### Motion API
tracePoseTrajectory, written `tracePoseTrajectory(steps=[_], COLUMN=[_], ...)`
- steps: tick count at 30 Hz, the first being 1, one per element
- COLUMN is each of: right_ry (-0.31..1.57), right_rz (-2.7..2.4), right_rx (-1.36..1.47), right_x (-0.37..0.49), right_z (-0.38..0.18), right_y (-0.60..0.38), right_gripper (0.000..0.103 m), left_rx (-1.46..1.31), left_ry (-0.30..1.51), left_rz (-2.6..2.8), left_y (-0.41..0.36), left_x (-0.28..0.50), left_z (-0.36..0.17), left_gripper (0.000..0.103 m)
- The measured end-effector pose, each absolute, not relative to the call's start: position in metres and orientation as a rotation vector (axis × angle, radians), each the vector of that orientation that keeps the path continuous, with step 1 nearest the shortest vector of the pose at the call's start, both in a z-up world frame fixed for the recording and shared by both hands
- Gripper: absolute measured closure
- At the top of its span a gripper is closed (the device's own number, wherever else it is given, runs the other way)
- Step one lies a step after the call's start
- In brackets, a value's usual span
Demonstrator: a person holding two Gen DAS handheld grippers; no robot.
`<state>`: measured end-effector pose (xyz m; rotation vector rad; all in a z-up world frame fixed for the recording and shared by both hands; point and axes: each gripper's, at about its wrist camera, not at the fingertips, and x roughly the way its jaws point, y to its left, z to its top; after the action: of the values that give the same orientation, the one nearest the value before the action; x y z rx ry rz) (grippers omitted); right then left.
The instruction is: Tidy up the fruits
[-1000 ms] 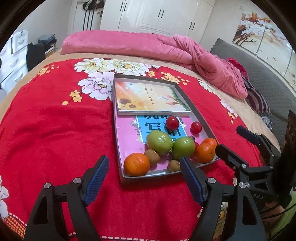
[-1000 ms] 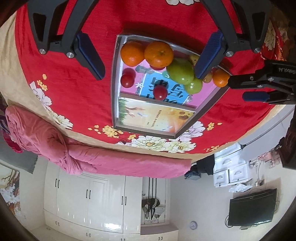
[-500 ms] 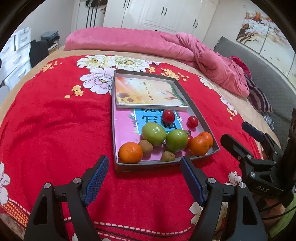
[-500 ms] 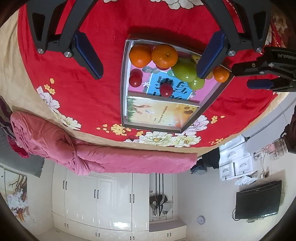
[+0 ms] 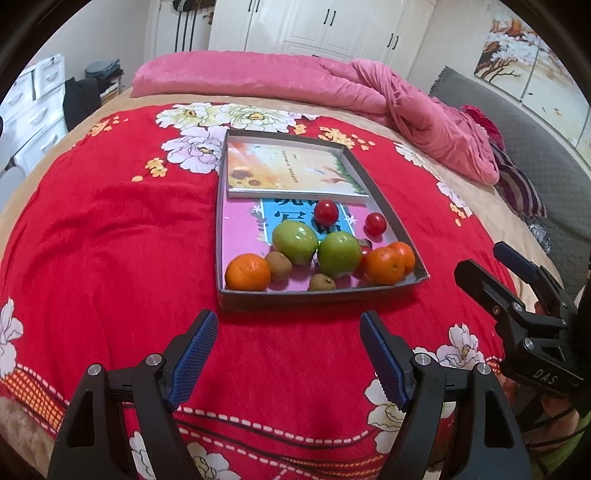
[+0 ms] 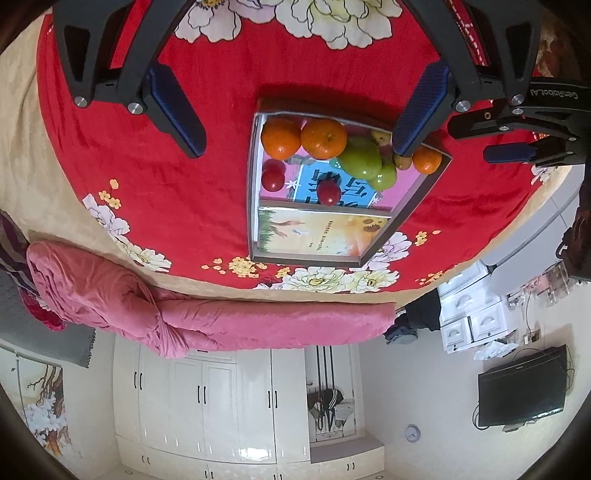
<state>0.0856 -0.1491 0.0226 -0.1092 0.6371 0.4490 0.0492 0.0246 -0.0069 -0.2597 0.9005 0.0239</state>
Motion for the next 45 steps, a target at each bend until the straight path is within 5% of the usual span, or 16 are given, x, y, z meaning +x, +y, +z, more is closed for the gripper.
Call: tracePoseTrajectory(steps=[45], right_ry=[0.706], right_rz=[0.447], right_rx=[-0.086], right_x=[0.04], right_z=[0.015], right_y=[-0.169], right_gripper=[0.001], left_rx=[-0.256], left_ry=[0.957], left_rz=[0.025], left_y=[0.003], left_x=[0.012], left_z=[-0.014], left_gripper=[0.023])
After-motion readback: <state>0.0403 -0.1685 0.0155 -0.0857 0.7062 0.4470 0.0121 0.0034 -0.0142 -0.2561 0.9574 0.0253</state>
